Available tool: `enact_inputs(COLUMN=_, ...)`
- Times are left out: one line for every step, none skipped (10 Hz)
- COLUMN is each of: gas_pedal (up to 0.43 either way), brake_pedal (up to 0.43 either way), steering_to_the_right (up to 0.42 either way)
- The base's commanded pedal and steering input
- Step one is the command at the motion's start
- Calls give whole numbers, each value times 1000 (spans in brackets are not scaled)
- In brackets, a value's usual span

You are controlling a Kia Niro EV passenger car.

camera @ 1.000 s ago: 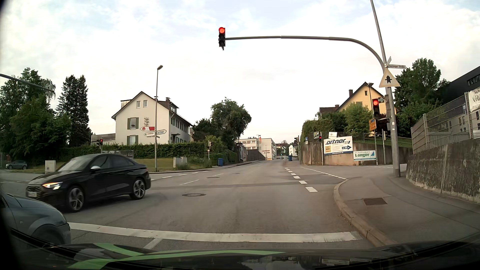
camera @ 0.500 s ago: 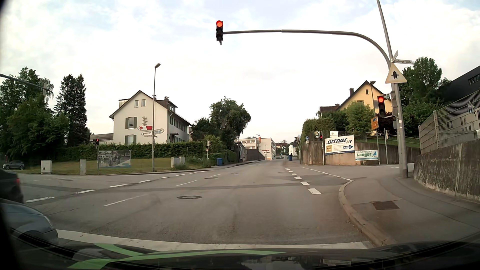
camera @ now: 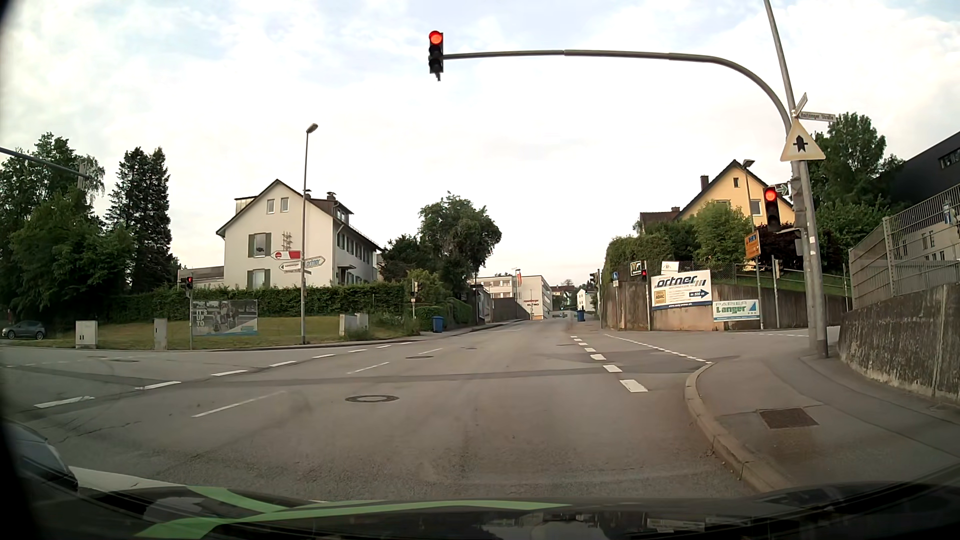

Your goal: Follow the waypoints while adhering to traffic rules and regulations

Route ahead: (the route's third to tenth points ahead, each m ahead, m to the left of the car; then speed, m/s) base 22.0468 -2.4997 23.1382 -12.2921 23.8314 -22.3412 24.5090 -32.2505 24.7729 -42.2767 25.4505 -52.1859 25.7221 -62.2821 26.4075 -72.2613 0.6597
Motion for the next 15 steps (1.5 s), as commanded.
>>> enact_inputs(gas_pedal=0, brake_pedal=152, steering_to_the_right=3)
enact_inputs(gas_pedal=0, brake_pedal=159, steering_to_the_right=3)
enact_inputs(gas_pedal=0, brake_pedal=171, steering_to_the_right=3)
enact_inputs(gas_pedal=0, brake_pedal=207, steering_to_the_right=3)
enact_inputs(gas_pedal=0, brake_pedal=226, steering_to_the_right=4)
enact_inputs(gas_pedal=0, brake_pedal=232, steering_to_the_right=4)
enact_inputs(gas_pedal=0, brake_pedal=232, steering_to_the_right=4)
enact_inputs(gas_pedal=0, brake_pedal=232, steering_to_the_right=4)
enact_inputs(gas_pedal=0, brake_pedal=238, steering_to_the_right=4)
enact_inputs(gas_pedal=0, brake_pedal=238, steering_to_the_right=4)
enact_inputs(gas_pedal=0, brake_pedal=244, steering_to_the_right=4)
enact_inputs(gas_pedal=0, brake_pedal=244, steering_to_the_right=5)
enact_inputs(gas_pedal=0, brake_pedal=244, steering_to_the_right=4)
enact_inputs(gas_pedal=0, brake_pedal=244, steering_to_the_right=4)
enact_inputs(gas_pedal=0, brake_pedal=250, steering_to_the_right=4)
